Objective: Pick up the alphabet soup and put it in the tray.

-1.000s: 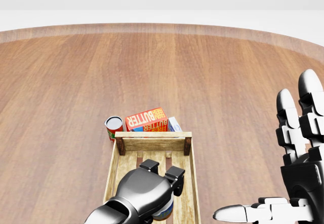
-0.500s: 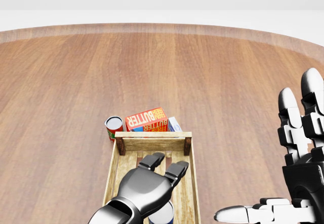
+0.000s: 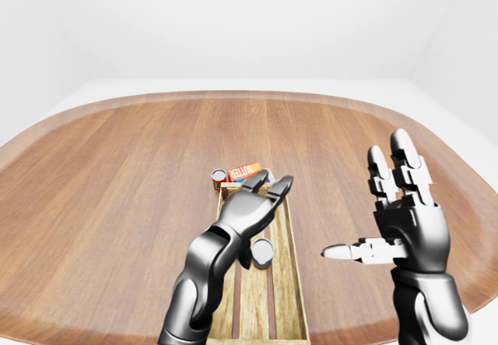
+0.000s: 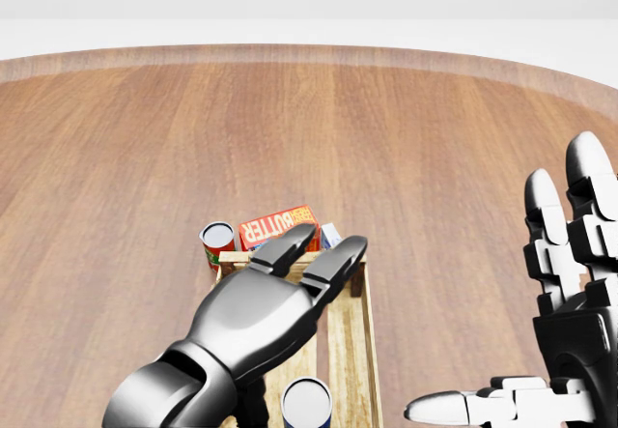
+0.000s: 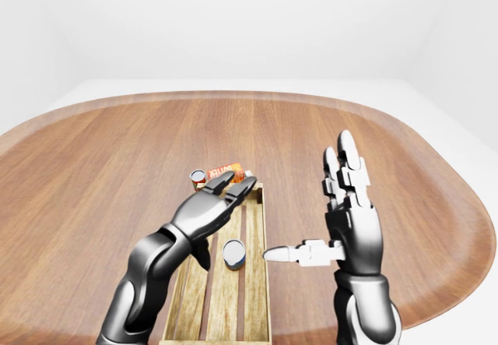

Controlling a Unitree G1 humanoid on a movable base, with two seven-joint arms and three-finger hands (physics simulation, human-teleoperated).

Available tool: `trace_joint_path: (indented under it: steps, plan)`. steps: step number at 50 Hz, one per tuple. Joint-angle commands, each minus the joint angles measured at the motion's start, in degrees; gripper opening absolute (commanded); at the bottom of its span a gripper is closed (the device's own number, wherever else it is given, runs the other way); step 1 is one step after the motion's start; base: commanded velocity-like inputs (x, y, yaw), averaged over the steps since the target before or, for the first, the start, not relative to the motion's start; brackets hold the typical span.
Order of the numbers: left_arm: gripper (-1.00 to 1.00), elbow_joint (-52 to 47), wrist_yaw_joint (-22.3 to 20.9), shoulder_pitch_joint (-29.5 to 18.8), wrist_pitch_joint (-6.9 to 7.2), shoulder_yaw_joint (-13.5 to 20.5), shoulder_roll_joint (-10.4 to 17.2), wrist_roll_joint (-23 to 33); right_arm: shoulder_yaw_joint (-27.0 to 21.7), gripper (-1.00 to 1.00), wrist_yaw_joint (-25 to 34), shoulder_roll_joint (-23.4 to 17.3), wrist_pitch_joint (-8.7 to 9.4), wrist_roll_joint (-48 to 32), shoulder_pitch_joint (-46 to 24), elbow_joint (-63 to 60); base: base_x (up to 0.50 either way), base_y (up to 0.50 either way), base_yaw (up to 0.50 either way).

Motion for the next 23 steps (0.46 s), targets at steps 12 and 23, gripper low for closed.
trace_joint_path:
  steps: [12, 23]
  plan:
    - [1.00, -20.20, 0.00, -10.45, 0.15, 15.20, 5.90, -20.29, 0.31, 1.00, -0.11, -0.20, 0.00, -0.05, -0.05, 0.37, 0.00, 0.00, 0.00]
    - [1.00, -29.27, 0.00, -3.41, 6.53, 26.24, 10.25, -31.99, 0.67, 1.00, -0.28, -0.18, 0.00, -0.12, -0.20, 0.82, 0.00, 0.00, 0.00]
